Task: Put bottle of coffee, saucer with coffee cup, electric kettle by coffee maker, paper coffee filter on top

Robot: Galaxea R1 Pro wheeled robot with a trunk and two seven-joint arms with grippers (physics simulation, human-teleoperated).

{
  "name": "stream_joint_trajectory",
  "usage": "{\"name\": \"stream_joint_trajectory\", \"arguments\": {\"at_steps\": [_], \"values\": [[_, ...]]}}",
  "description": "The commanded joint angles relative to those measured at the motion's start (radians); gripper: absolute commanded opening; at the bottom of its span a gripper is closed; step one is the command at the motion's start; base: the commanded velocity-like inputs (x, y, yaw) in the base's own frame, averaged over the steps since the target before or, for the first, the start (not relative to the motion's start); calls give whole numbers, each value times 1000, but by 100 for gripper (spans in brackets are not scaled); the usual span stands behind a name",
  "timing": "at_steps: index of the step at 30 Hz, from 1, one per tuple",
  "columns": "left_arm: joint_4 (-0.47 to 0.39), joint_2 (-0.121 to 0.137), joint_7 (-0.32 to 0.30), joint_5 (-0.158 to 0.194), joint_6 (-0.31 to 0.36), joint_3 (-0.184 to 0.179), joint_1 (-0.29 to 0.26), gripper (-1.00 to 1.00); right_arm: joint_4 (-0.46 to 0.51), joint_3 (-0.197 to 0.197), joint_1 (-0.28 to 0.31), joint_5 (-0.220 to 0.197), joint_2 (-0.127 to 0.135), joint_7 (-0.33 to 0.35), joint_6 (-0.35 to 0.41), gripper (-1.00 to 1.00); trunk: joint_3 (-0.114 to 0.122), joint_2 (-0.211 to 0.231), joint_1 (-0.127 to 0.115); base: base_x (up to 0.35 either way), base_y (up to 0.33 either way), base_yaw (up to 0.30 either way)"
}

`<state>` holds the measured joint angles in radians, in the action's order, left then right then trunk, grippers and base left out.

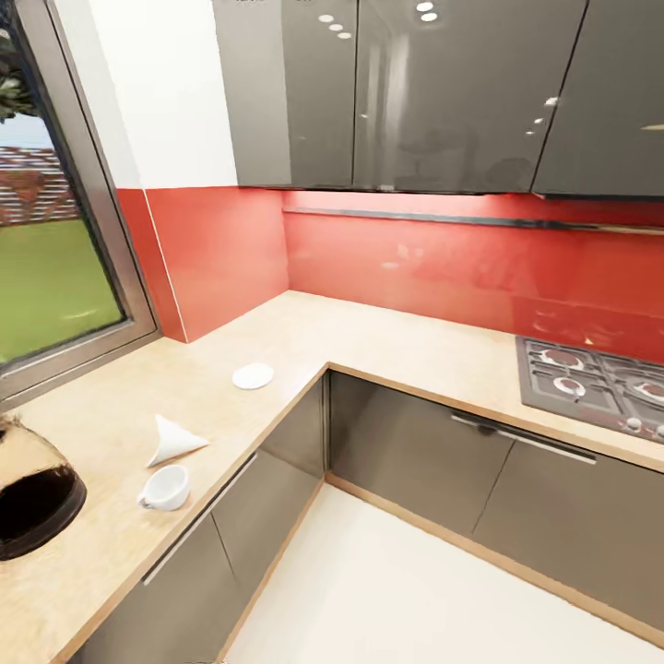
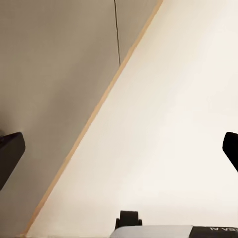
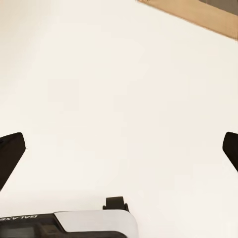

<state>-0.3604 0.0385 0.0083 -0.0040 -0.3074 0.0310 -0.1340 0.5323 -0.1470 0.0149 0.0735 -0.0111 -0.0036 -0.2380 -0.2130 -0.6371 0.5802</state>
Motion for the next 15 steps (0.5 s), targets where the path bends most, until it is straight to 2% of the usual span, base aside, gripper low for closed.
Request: {"name": "stream_joint_trajectory", "arguments": {"at_steps": [1, 15], "values": [[1, 0, 1, -1, -3, 1, -1, 100, 0, -5, 0, 8, -1, 0, -3, 100, 2, 6, -4, 0, 0, 280], [1, -1, 1, -1, -3, 1, -1, 100, 0, -5, 0, 8, -1, 0, -3, 100, 46, 104, -57, 0, 0, 280]]}}
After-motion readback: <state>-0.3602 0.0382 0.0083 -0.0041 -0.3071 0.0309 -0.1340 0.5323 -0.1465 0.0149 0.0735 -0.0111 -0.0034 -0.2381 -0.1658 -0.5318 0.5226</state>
